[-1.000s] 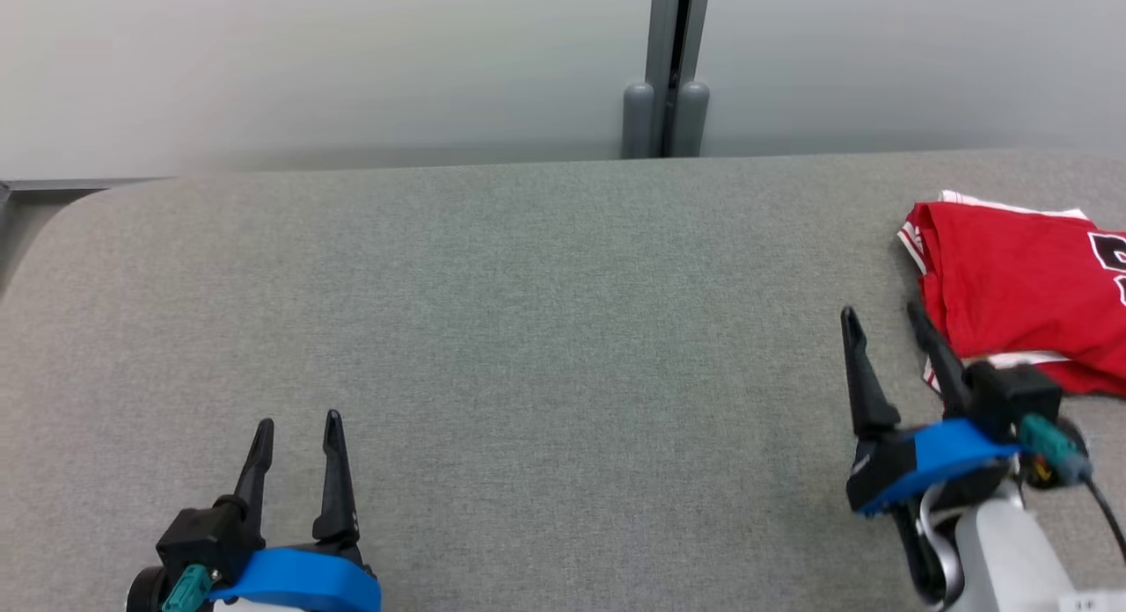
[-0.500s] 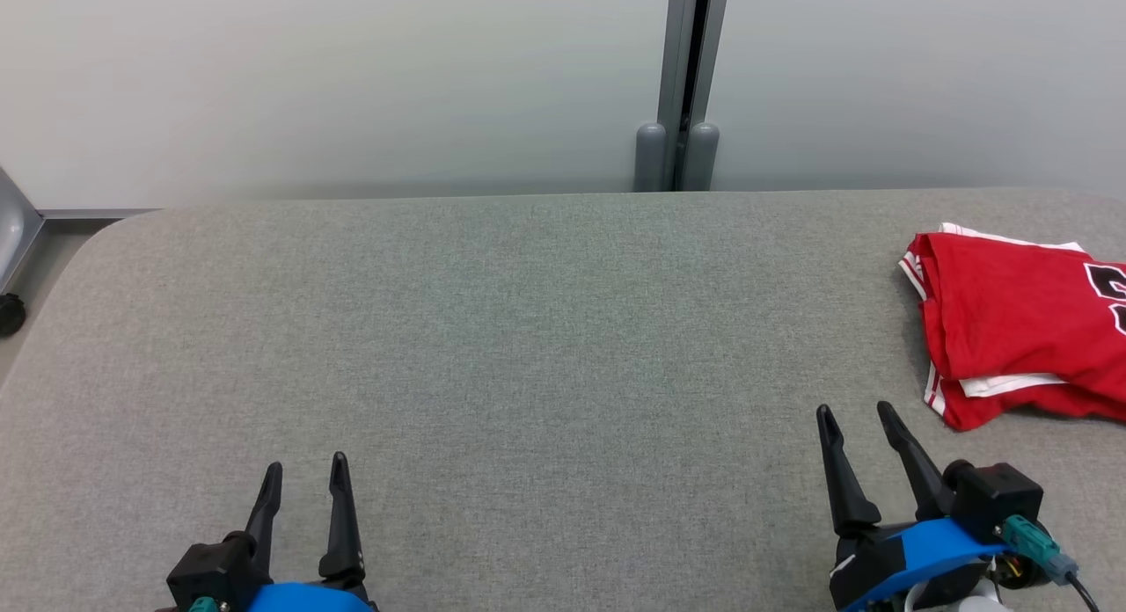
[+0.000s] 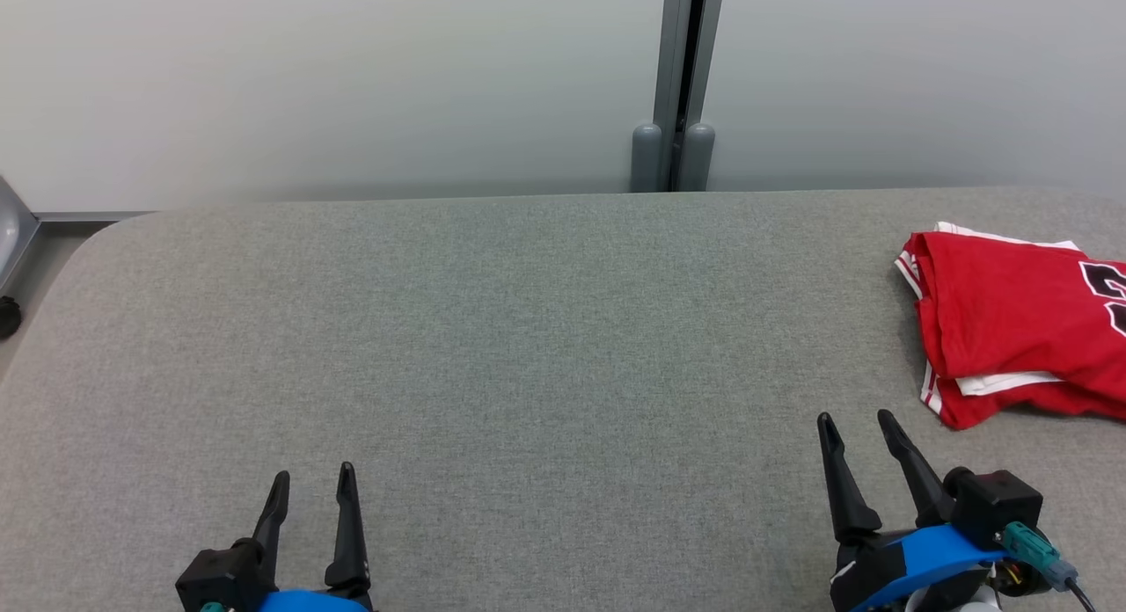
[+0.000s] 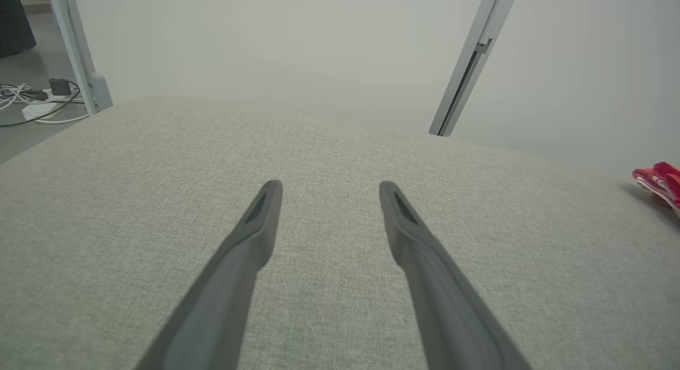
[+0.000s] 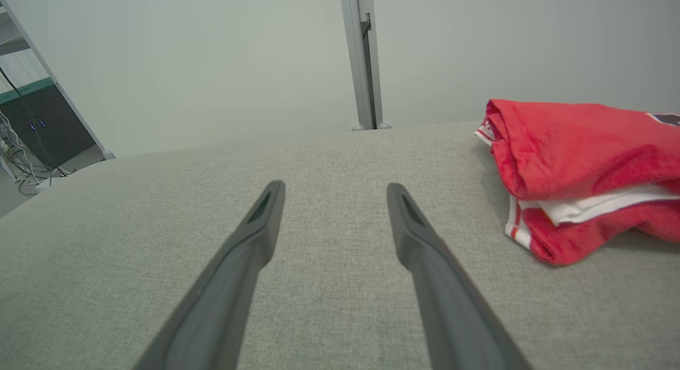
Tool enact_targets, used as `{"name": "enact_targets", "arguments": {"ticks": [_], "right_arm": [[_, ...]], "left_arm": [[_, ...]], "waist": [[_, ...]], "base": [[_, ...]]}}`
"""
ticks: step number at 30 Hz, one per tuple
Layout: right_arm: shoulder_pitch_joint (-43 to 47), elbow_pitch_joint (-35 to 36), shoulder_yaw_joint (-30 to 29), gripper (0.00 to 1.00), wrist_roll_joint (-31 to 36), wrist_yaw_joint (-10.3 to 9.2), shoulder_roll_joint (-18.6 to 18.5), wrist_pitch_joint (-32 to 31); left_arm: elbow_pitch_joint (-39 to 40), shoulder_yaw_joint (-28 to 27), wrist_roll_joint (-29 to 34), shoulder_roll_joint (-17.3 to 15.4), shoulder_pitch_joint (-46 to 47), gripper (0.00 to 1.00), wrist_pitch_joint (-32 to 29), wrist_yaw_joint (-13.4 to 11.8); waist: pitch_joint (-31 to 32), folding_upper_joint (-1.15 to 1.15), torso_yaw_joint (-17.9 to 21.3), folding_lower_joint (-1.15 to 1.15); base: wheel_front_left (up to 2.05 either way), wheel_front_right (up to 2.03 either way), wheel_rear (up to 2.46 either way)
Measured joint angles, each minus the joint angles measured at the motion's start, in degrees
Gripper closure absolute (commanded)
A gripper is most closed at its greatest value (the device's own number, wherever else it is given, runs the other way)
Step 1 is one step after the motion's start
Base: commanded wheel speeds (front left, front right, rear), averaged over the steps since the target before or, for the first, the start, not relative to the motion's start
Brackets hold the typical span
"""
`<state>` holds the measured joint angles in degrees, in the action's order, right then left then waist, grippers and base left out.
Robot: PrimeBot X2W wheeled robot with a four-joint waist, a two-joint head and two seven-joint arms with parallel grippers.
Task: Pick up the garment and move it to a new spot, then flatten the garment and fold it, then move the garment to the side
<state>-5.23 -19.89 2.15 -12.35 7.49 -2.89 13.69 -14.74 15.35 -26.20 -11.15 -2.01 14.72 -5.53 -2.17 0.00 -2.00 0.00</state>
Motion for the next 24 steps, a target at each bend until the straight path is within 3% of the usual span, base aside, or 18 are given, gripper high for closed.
{"name": "enact_targets", "arguments": {"ticks": [2, 3, 8, 24], "right_arm": [[0.0, 0.01, 0.0, 0.0, 0.0, 0.0, 0.0, 0.0], [0.01, -0.04, 0.0, 1.0, 0.0, 0.0, 0.01, -0.01], [0.68, -2.13, -0.08, 1.0, -0.74, 0.0, 0.11, -0.46], [0.77, -0.91, -1.78, 1.0, -17.0, 0.0, 0.15, -4.58]], "left_arm": [[0.04, 0.03, 0.0, -0.02, 0.0, 0.0, 0.0, -0.04], [-0.02, 0.08, -0.01, 0.01, -0.01, 1.0, 0.0, -0.03], [-1.93, 0.25, -0.73, 0.89, -0.83, 1.0, -0.24, 0.03], [-1.82, -3.9, -14.43, 2.29, -0.03, 1.0, -4.57, 2.61]], "waist": [[-0.09, 0.0, -0.01, 0.0], [-0.13, 0.0, -0.03, 0.0], [-0.12, 0.0, 0.0, 0.01], [0.16, 0.0, 0.26, 0.01]], "base": [[0.0, 0.0, 0.0], [0.0, 0.0, 0.0], [0.0, 0.0, 0.0], [0.0, 0.0, 0.0]]}}
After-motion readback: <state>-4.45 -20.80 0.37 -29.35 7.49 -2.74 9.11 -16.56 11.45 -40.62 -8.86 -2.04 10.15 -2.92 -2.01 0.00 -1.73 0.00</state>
